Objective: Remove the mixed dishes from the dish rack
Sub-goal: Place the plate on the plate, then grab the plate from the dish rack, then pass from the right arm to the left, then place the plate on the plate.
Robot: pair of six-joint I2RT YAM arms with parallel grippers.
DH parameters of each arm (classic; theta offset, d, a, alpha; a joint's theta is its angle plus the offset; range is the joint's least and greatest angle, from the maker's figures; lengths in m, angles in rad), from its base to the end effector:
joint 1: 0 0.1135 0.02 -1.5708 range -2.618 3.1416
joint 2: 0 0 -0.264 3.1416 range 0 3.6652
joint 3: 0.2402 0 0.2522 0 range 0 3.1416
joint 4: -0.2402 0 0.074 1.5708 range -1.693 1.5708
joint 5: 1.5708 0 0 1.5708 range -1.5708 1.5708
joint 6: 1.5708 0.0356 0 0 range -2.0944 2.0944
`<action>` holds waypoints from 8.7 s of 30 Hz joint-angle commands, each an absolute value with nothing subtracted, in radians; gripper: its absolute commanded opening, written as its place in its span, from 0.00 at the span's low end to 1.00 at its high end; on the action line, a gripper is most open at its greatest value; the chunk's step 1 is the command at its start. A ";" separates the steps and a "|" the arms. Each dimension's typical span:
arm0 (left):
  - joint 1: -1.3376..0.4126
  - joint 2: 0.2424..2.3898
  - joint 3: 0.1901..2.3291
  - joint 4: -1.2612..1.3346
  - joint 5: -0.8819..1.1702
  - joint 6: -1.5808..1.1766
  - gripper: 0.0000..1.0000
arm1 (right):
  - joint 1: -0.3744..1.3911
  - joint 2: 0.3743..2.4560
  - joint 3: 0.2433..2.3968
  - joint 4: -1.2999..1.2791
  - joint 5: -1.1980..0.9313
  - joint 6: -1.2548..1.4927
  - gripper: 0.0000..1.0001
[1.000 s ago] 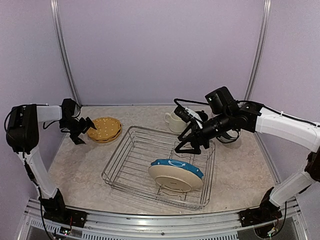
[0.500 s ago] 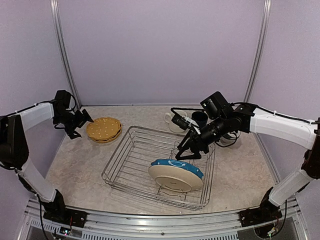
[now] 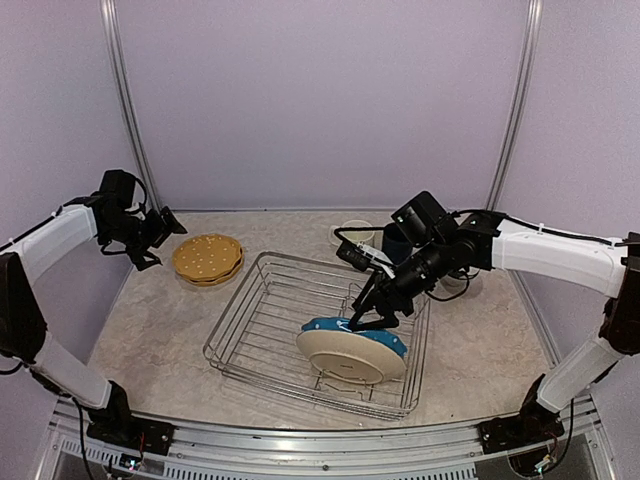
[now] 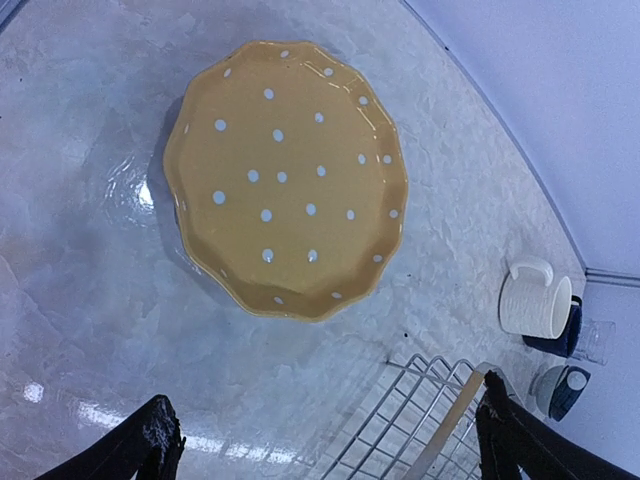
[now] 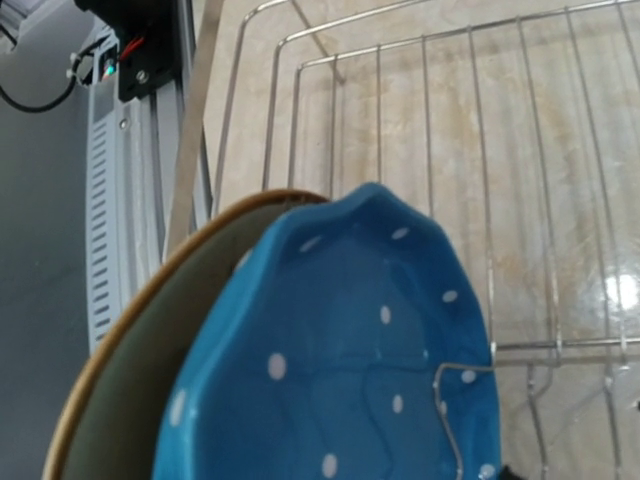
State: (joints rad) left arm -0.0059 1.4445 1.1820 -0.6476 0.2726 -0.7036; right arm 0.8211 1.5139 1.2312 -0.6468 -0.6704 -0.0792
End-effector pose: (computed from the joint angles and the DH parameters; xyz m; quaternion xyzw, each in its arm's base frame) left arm 0.3053 -0.0114 0.2843 -0.2789 0.8958 -0.2322 0.2567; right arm 0.2004 0.2478 0.2847 -0.4833 0.7618 0.3989 0.1642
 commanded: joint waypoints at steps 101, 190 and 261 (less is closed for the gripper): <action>-0.359 1.507 1.276 0.004 1.012 -1.352 0.99 | 0.906 1.417 1.369 -0.189 0.181 -0.541 0.00; 0.037 1.375 1.109 -0.236 0.634 -1.041 0.00 | 1.036 1.249 1.040 -0.078 0.527 -0.436 0.90; 0.058 1.500 1.127 -0.503 0.342 -0.748 0.99 | 1.004 1.507 1.247 -0.729 -0.328 -0.028 0.60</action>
State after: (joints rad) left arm 0.0647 1.5455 1.1023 -0.4404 0.3725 -0.7803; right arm 0.9882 1.4792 1.2480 -0.6884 -0.3592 -0.0376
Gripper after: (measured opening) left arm 0.988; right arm 0.651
